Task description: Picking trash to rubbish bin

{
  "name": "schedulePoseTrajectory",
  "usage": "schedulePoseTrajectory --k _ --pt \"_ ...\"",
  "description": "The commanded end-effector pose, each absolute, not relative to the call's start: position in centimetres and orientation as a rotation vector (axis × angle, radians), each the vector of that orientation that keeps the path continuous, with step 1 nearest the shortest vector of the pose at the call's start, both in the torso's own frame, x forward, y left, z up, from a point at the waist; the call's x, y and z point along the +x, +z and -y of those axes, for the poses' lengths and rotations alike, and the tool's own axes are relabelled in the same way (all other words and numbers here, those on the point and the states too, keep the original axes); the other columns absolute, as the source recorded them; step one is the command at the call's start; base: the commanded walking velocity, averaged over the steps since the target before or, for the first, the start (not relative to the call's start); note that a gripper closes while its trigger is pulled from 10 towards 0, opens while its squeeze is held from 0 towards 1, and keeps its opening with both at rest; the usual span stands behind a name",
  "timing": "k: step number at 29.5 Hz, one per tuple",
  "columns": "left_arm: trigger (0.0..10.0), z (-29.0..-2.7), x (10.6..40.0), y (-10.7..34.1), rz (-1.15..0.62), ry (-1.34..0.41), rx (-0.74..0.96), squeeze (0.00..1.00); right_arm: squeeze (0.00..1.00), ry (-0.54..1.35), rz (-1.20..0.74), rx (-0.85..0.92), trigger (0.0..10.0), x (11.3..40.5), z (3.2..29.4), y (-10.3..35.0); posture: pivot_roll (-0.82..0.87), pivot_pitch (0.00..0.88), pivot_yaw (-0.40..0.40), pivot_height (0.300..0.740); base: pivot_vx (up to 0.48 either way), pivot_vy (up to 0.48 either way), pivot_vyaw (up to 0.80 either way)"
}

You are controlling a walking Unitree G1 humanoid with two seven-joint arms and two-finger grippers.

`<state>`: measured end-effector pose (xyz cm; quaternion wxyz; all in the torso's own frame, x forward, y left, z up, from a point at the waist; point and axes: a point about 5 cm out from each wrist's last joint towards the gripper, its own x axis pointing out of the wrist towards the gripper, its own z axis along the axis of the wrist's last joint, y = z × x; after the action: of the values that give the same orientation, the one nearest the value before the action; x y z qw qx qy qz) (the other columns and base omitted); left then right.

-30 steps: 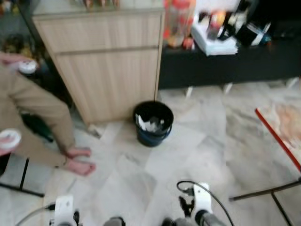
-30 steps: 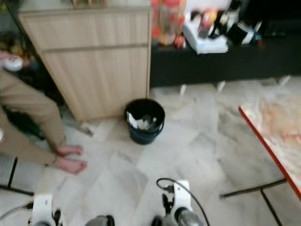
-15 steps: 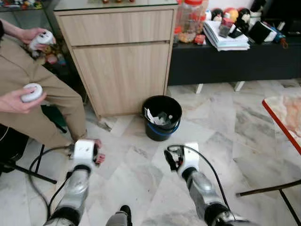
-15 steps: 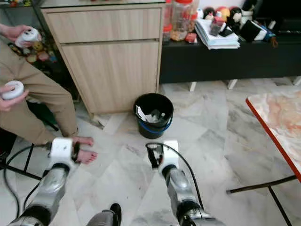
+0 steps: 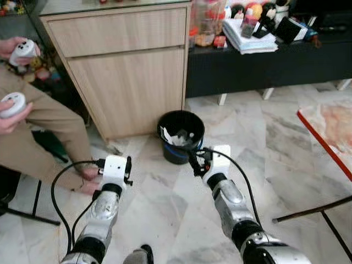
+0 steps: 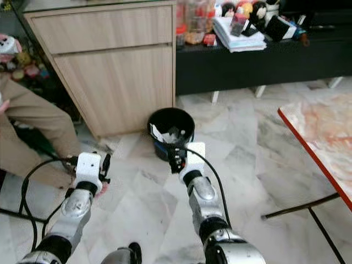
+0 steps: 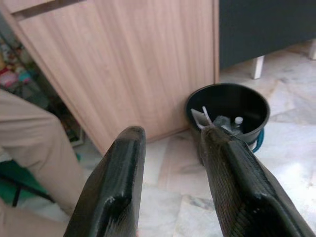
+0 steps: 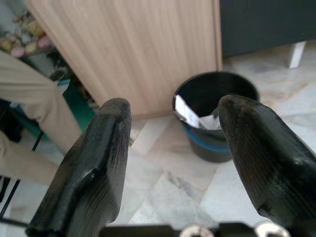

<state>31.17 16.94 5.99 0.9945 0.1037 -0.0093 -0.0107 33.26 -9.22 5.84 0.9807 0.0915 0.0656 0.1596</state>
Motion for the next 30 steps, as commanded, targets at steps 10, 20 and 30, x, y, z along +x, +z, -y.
schedulePoseTrajectory --k 10,20,30 --pt "10.0 -16.9 31.1 6.4 0.049 -0.018 0.206 0.00 0.00 0.345 -0.124 0.178 10.0 32.9 8.2 5.8 0.10 0.076 0.008 0.740 0.000 0.000 -0.77" --pt "10.0 -16.9 31.2 6.9 0.071 -0.014 0.233 0.00 0.00 0.361 -0.104 0.174 10.0 33.1 7.7 6.3 0.10 0.065 0.008 0.740 0.000 -0.024 -0.78" --pt "10.0 -16.7 31.3 6.9 0.072 -0.016 0.218 0.00 0.00 0.365 -0.098 0.167 10.0 33.1 7.6 6.3 0.10 0.077 0.007 0.740 0.000 -0.172 -0.78"
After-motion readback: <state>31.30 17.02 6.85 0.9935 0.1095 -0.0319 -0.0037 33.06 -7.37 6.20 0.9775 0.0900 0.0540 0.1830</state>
